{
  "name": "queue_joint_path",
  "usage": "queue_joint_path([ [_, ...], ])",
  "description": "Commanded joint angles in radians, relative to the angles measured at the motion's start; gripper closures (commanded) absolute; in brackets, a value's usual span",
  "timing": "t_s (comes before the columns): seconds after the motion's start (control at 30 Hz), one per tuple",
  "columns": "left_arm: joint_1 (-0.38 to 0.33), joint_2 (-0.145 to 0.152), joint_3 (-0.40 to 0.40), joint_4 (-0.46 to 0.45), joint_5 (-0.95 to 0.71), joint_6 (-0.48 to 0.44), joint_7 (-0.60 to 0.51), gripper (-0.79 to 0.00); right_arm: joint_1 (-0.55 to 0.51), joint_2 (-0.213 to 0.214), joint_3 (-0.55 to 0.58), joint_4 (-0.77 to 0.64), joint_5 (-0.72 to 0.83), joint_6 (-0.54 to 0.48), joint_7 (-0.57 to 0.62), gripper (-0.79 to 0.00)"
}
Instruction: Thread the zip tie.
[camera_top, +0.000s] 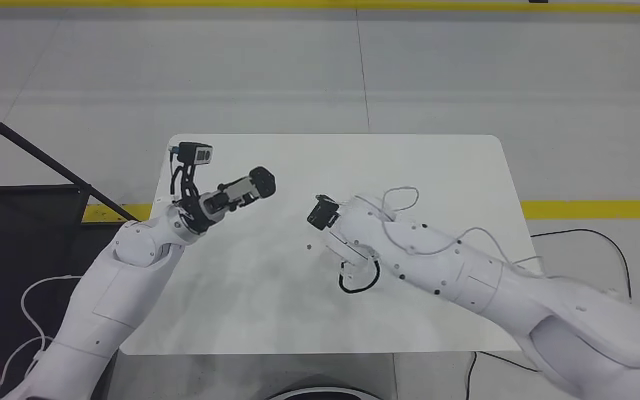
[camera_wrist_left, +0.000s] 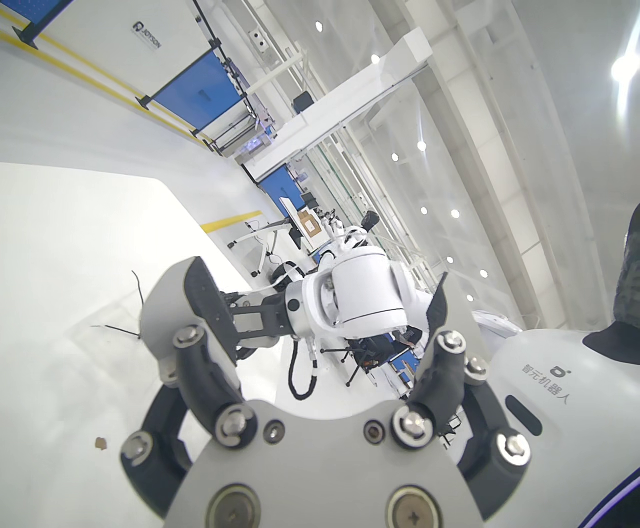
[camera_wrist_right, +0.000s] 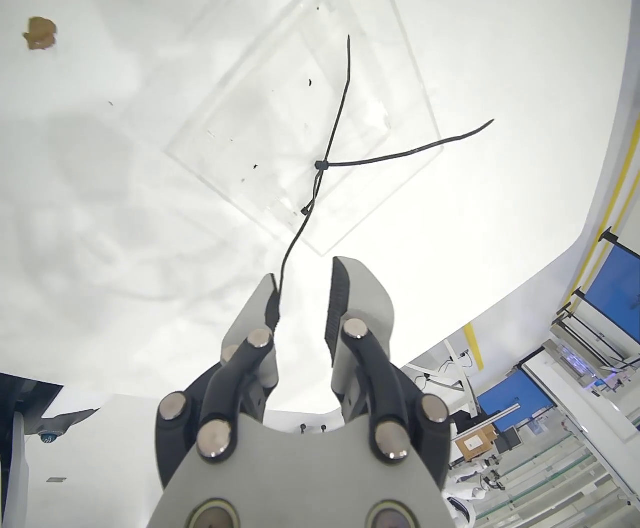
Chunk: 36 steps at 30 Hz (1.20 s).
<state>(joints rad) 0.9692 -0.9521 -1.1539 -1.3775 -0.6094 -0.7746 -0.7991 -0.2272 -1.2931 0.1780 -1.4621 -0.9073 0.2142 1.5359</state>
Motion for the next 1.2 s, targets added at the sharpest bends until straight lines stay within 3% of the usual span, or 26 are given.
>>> queue_joint_path([
  [0.0,0.004,-0.002,-0.005,-0.003,-0.002,-0.014,0.005,-0.785,-0.012,0.022,0.019,-0.065,-0.027,0.033,0.0,-0.336],
  [0.1,0.013,-0.003,-0.016,-0.011,-0.003,-0.028,0.009,-0.785,-0.062,0.069,0.065,-0.169,-0.083,0.056,-0.026,-0.388],
  [0.27,0.026,-0.006,-0.031,-0.025,-0.001,-0.03,0.01,-0.785,-0.175,0.156,0.162,-0.315,-0.188,0.066,-0.091,-0.391],
  [0.33,0.031,-0.007,-0.036,-0.032,0.002,-0.032,0.013,-0.785,-0.233,0.19,0.206,-0.381,-0.245,0.07,-0.146,-0.471],
  [0.37,0.033,-0.008,-0.037,-0.035,0.008,-0.037,0.014,-0.785,-0.264,0.208,0.227,-0.413,-0.296,0.08,-0.178,-0.57],
  [0.4,0.036,-0.008,-0.039,-0.037,0.019,-0.041,0.016,-0.785,-0.301,0.224,0.243,-0.45,-0.345,0.089,-0.21,-0.6],
  [0.6,0.041,-0.015,-0.036,-0.057,0.065,-0.067,0.023,-0.785,-0.528,0.304,0.343,-0.637,-0.636,0.171,-0.373,-0.656],
  [0.77,0.047,-0.021,-0.04,-0.056,0.134,-0.136,0.038,-0.785,-0.699,0.345,0.455,-0.733,-0.699,0.232,-0.523,-0.727],
  [0.87,0.055,-0.026,-0.067,-0.043,0.285,-0.18,0.131,-0.785,-0.783,0.361,0.521,-0.767,-0.664,0.218,-0.646,-0.757],
  [1.0,0.085,-0.042,-0.093,-0.07,0.542,-0.185,0.307,-0.785,-0.88,0.388,0.634,-0.777,-0.541,0.076,-0.854,-0.776],
  [1.17,0.139,-0.062,-0.128,-0.137,0.901,-0.121,0.554,-0.785,-1.018,0.424,0.815,-0.754,-0.399,-0.087,-1.104,-0.782],
])
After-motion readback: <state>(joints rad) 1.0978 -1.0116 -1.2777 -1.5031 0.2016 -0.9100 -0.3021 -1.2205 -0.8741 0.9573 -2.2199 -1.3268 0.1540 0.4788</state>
